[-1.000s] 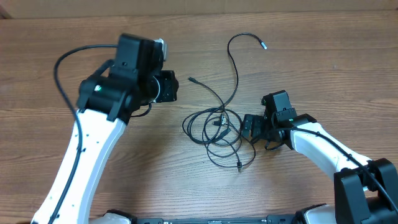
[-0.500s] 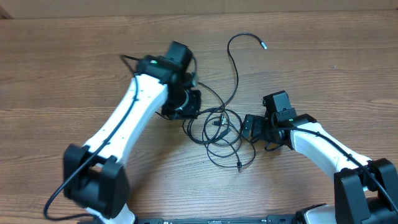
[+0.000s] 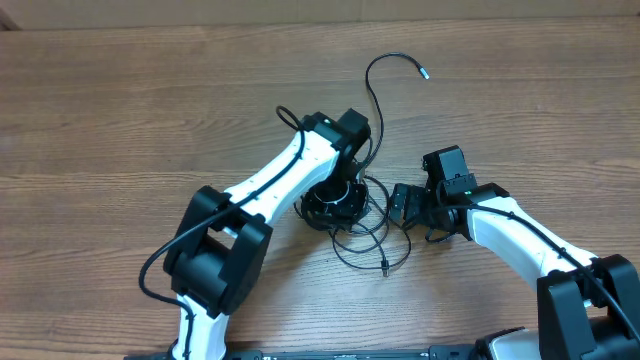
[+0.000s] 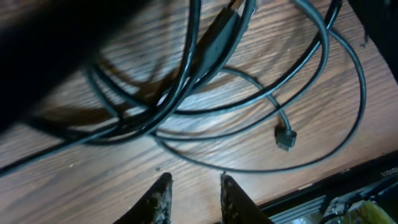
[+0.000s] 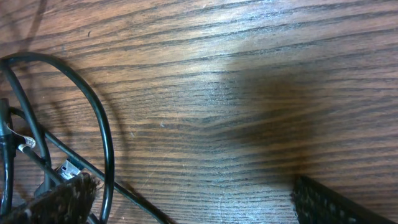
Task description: Untangle cables
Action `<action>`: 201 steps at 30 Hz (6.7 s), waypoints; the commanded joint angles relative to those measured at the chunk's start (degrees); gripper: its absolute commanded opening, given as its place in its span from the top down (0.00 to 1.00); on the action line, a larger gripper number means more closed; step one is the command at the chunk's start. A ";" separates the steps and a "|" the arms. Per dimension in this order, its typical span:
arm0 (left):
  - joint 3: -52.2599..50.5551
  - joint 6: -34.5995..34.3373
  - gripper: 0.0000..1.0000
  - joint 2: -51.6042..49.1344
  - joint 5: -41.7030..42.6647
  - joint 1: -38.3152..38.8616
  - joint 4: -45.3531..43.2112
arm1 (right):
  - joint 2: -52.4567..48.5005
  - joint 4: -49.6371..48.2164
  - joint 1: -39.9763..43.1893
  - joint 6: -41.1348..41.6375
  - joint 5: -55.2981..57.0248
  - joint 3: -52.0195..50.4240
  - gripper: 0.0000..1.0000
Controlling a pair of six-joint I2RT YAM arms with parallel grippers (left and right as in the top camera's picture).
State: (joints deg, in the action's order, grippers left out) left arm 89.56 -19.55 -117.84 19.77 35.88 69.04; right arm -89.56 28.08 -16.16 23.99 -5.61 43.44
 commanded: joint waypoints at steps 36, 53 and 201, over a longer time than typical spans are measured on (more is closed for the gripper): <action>0.92 12.83 0.70 -0.79 2.51 -7.10 -2.34 | -0.20 12.20 0.11 0.26 -13.35 6.75 0.74; 0.81 3.48 0.60 -0.83 -6.60 1.40 -4.72 | -0.20 15.32 0.13 0.31 -4.74 6.75 0.71; 3.50 -0.96 0.20 6.10 -24.17 -6.56 2.71 | -0.20 3.30 0.15 0.24 -1.73 6.73 0.00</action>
State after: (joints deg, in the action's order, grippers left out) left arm 94.00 -23.33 -112.55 -2.48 29.36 73.25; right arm -89.56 32.53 -16.16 23.97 -7.46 49.52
